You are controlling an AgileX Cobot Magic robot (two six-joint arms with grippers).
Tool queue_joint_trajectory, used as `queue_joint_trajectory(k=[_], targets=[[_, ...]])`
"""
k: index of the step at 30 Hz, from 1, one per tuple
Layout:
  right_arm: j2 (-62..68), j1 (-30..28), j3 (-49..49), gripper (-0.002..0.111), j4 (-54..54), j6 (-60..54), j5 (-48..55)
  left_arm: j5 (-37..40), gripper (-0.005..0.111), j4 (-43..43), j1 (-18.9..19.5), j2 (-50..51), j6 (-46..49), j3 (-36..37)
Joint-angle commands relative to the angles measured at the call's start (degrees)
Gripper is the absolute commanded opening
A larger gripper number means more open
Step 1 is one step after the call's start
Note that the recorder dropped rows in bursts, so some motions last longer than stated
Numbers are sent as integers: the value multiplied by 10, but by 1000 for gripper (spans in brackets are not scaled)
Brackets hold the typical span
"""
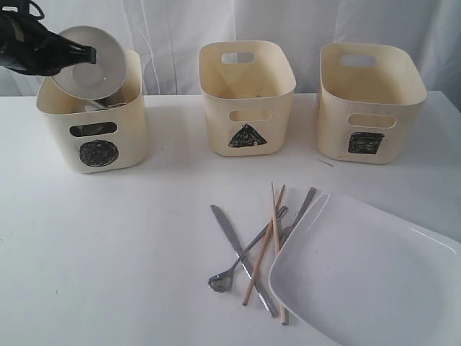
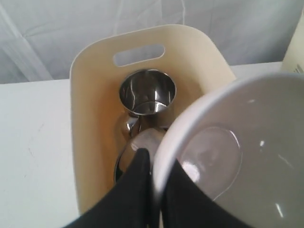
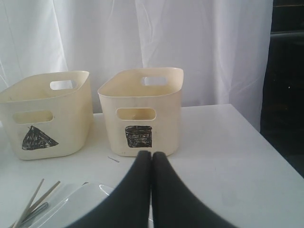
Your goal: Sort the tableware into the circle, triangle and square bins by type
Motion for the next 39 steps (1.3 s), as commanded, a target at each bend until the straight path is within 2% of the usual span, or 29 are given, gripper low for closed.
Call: queue_joint_trajectory(k=[1, 9, 13, 15, 19, 21, 24, 28, 32, 33, 36, 39], targets=[[-2, 1, 3, 0, 0, -1, -8, -42, 0, 10, 15, 57, 1, -51], [-2, 1, 3, 0, 0, -1, -8, -63, 0, 17, 43, 163, 5, -127], [-2, 1, 3, 0, 0, -1, -9, -70, 0, 20, 43, 191, 1, -146], [-2, 1, 3, 0, 0, -1, -9, -88, 7, 20, 43, 194, -1, -147], [-2, 1, 3, 0, 0, -1, -9, -102, 28, 13, 43, 195, -3, -147], [-2, 1, 3, 0, 0, -1, -9, -89, 36, -1, 42, 191, -4, -147], [-2, 1, 3, 0, 0, -1, -8, -54, 42, -3, 33, 171, -7, -146], [-2, 1, 3, 0, 0, -1, -7, 34, 43, -51, 4, 89, 20, -121], [-2, 1, 3, 0, 0, -1, -7, 75, 43, -189, -50, -30, 179, -17], [-2, 1, 3, 0, 0, -1, -9, 94, 43, -201, -76, -66, 209, 21], [-2, 1, 3, 0, 0, -1, -9, 138, 43, -201, -149, -135, 214, 92], [-2, 1, 3, 0, 0, -1, -9, 125, 43, -209, -195, -188, 199, 154]])
